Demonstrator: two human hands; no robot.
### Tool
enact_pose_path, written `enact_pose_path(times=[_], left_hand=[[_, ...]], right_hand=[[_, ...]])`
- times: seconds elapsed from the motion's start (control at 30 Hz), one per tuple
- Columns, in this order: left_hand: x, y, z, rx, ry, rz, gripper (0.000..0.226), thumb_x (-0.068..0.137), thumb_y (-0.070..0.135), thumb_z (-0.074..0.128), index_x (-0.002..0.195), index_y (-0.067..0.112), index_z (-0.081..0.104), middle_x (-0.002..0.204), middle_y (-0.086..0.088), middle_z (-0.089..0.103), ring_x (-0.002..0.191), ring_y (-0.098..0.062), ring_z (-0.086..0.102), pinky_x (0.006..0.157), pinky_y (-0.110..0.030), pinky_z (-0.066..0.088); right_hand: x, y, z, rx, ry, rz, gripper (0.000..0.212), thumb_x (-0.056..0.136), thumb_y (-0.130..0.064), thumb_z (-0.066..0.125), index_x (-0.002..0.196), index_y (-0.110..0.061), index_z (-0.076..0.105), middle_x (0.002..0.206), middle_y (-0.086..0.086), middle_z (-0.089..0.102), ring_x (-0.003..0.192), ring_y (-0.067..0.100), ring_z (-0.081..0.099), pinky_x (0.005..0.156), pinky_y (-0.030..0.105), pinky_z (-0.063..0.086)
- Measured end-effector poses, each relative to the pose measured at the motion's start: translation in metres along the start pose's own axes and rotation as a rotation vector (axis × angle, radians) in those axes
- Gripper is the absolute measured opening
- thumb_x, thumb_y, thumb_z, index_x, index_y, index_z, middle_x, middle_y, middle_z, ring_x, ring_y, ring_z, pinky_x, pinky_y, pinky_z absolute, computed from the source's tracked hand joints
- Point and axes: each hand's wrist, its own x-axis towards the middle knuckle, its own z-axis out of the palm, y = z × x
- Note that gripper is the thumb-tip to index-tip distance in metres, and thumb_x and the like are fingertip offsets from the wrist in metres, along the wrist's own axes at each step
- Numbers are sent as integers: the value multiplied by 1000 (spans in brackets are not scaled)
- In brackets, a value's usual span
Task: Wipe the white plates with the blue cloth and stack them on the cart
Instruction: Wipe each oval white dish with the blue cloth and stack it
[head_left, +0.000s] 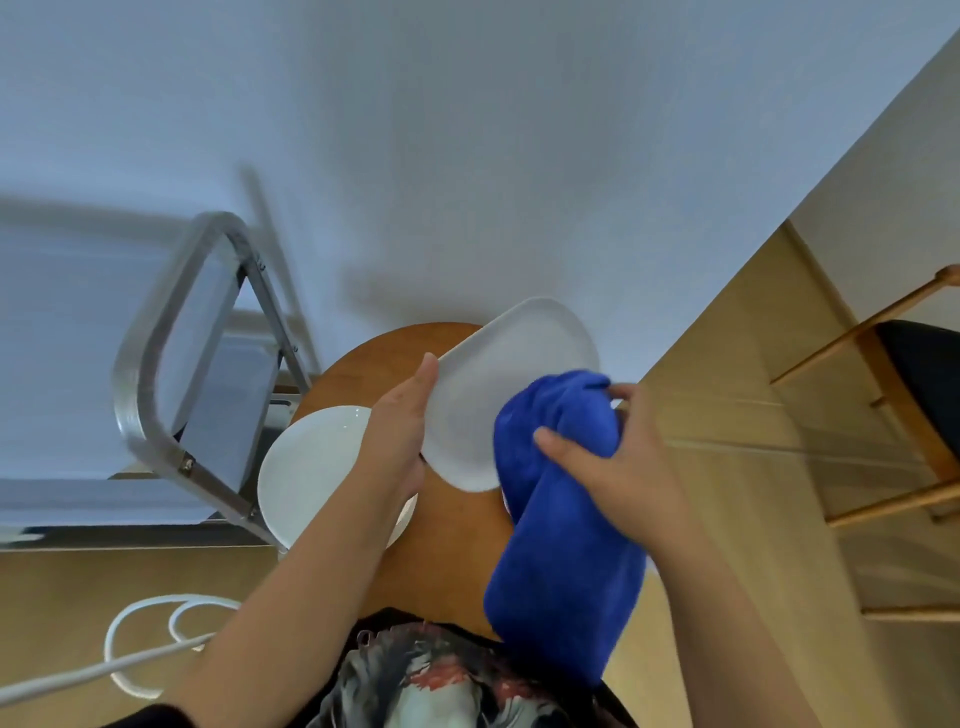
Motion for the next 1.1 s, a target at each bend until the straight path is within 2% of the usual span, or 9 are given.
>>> enact_pose_path(times=[0.13, 0.3, 0.43, 0.63, 0.73, 0.8, 0.93, 1.0, 1.1], left_hand=[[-12, -1, 11, 166, -60, 14, 34, 74, 63, 54, 84, 34, 68, 86, 1, 74, 81, -22, 71, 72, -39, 58], [-21, 0, 22, 235, -83, 121, 35, 66, 67, 57, 58, 35, 67, 72, 0, 67, 71, -19, 62, 64, -32, 52], [-18, 2, 25, 153, 14, 134, 36, 89, 46, 58, 63, 24, 70, 80, -6, 69, 79, -21, 64, 75, -35, 50], [-21, 9, 22, -22, -50, -35, 41, 95, 42, 47, 104, 5, 64, 102, -18, 66, 97, -27, 65, 87, -37, 51], [-22, 15, 21, -23, 64, -103, 38, 91, 46, 53, 87, 10, 63, 89, -13, 68, 87, -27, 66, 79, -39, 53], [-22, 16, 24, -1, 123, -117, 37, 89, 47, 57, 80, 11, 61, 85, -12, 67, 89, -30, 65, 84, -43, 53], [-21, 16, 28, -5, 123, -193, 31, 86, 47, 62, 85, 17, 59, 87, -9, 68, 84, -28, 65, 69, -40, 54], [-21, 20, 26, 11, 20, -168, 29, 85, 47, 63, 89, 19, 63, 87, -7, 73, 84, -27, 69, 68, -37, 56], [-16, 24, 21, 179, -159, -57, 43, 86, 59, 52, 104, 23, 64, 92, 0, 75, 85, -20, 72, 69, -33, 58]], right_hand=[[30, -3, -5, -139, 224, -123, 73, 65, -52, 73, 124, -28, 38, 119, -6, 56, 113, 16, 53, 93, 35, 47], [43, -4, 23, -244, 160, -178, 67, 76, -50, 61, 130, -16, 42, 118, 4, 56, 111, 22, 53, 98, 43, 44], [29, -11, 50, -254, -14, -275, 62, 69, -49, 62, 121, -20, 46, 110, -2, 57, 107, 17, 55, 95, 40, 47], [-1, -3, 64, -363, -189, -489, 80, 64, -40, 66, 137, -23, 38, 126, -6, 53, 121, 14, 45, 109, 37, 33], [-11, 7, 72, -563, -181, -464, 71, 69, -43, 65, 133, -25, 39, 123, -8, 54, 117, 14, 48, 105, 35, 37], [-17, 10, 74, -658, -40, -492, 44, 81, -35, 56, 123, -21, 49, 112, -6, 62, 105, 14, 56, 95, 34, 44], [-25, 13, 64, -522, 159, -562, 14, 72, 0, 72, 83, -7, 68, 66, 0, 64, 61, 20, 63, 56, 21, 47], [-26, 11, 53, -441, 106, -398, 21, 73, -12, 73, 93, -19, 67, 78, -14, 62, 73, 10, 61, 62, 7, 36], [-18, 0, 33, 54, 78, -120, 35, 67, -25, 74, 96, -40, 60, 90, -19, 67, 85, -2, 62, 67, 8, 44]])
